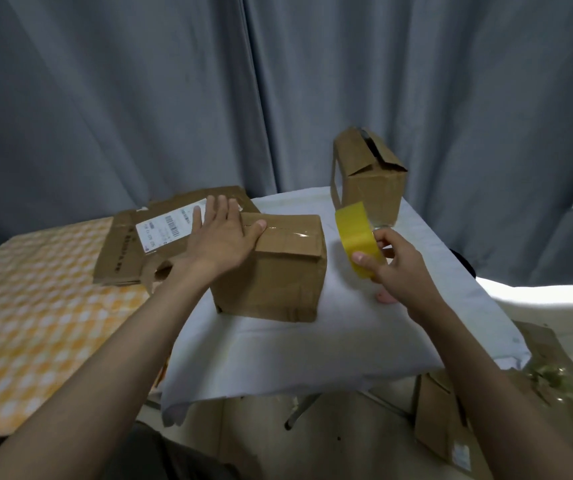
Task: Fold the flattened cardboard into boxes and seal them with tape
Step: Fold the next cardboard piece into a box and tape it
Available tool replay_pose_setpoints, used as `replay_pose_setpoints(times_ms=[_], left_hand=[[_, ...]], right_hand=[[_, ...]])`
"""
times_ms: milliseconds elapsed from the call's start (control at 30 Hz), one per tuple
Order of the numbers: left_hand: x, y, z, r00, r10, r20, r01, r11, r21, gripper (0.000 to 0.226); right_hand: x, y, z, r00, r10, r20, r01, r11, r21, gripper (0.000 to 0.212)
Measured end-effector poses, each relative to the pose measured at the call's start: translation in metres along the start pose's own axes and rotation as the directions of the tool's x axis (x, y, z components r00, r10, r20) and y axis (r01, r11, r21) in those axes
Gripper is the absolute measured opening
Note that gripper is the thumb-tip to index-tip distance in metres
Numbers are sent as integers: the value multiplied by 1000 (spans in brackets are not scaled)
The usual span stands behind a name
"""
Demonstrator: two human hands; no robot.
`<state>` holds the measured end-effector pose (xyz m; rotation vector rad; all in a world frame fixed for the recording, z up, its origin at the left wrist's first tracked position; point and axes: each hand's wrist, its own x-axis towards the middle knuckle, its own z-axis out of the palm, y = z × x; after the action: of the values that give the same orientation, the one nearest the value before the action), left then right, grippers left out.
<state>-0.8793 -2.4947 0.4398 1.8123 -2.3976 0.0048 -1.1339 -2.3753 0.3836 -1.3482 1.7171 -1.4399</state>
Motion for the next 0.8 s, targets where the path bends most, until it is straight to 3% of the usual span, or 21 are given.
replay_pose_setpoints(times_ms=[67, 133, 267, 400, 567, 800], left_hand=[[-2, 14, 0, 989, 65, -133, -67, 998, -14, 69], [-7, 38, -3, 959, 169, -228, -208, 965, -160, 60], [-21, 92, -8, 865, 373, -337, -495, 750, -440, 54], [-19, 114, -14, 868, 378, -322, -495, 695, -522, 54], [-18, 117, -20, 845, 326, -424, -523, 671, -525, 25], [-19, 111, -23, 840, 302, -451, -533, 615, -581, 10]], right_hand=[[-3, -5, -4, 999, -42, 5, 43, 999, -19, 25], [-7, -11, -7, 997, -83, 5, 83, 996, -23, 26], [-10, -18, -12, 984, -176, 13, 176, 981, -75, 28], [-14, -19, -15, 979, -199, 40, 202, 976, -82, 30], [-16, -18, -22, 976, -209, 61, 215, 971, -106, 34], [-19, -21, -25, 975, -211, 75, 219, 968, -125, 33]])
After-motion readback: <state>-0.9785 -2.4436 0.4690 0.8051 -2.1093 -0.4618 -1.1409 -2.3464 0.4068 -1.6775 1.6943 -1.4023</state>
